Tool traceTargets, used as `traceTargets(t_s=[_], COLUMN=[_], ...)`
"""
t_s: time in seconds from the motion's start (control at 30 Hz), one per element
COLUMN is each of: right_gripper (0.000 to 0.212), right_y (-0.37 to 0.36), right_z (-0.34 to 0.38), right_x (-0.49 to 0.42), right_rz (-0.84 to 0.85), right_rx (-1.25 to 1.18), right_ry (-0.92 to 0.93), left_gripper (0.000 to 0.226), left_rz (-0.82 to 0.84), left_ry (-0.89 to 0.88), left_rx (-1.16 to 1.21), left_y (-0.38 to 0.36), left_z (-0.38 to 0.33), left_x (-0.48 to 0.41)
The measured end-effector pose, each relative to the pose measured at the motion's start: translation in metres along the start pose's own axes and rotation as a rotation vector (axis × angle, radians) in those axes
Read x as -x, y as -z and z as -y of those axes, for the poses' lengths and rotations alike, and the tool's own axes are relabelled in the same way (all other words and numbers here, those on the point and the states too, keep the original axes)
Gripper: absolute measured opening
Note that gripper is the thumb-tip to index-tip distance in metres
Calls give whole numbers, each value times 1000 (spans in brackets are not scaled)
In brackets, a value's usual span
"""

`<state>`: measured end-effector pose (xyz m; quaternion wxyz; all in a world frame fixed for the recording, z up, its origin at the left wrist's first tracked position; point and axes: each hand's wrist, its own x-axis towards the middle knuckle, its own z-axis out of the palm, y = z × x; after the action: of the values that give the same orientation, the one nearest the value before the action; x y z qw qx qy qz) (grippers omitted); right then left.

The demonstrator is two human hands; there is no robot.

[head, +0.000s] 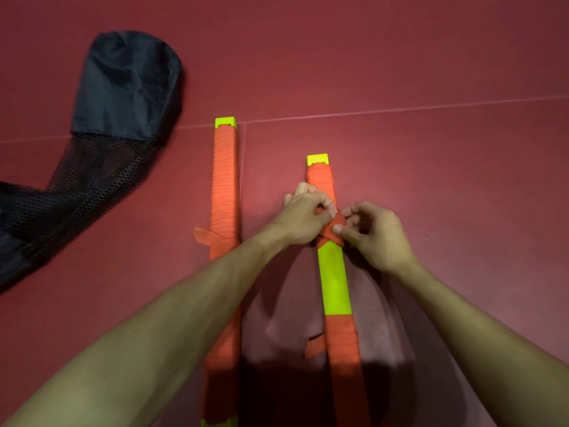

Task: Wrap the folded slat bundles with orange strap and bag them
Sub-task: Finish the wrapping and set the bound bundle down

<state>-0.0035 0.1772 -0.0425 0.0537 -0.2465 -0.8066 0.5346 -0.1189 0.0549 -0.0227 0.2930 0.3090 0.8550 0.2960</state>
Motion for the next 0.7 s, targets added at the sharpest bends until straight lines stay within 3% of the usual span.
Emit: traceTargets(t_s=[0.17,0.37,0.57,0.7], right_gripper=[24,27,25,28], right_y=[0,5,3,1], right_z=[1,4,6,15], right_x=[-7,-11,-10,-6], right_rz=[2,-41,-155,-66], right_rx=[12,106,151,-37], right_ry=[-63,-220,-248,-313], left_gripper=[4,75,80,94], left_rz=[-55,-41,-81,-155], left_ry=[-40,-174,-244,-181], left_rx=[74,7,21,8], left_y=[-5,-5,-9,-24], left_z=[2,24,29,24], left_x=[4,15,18,23])
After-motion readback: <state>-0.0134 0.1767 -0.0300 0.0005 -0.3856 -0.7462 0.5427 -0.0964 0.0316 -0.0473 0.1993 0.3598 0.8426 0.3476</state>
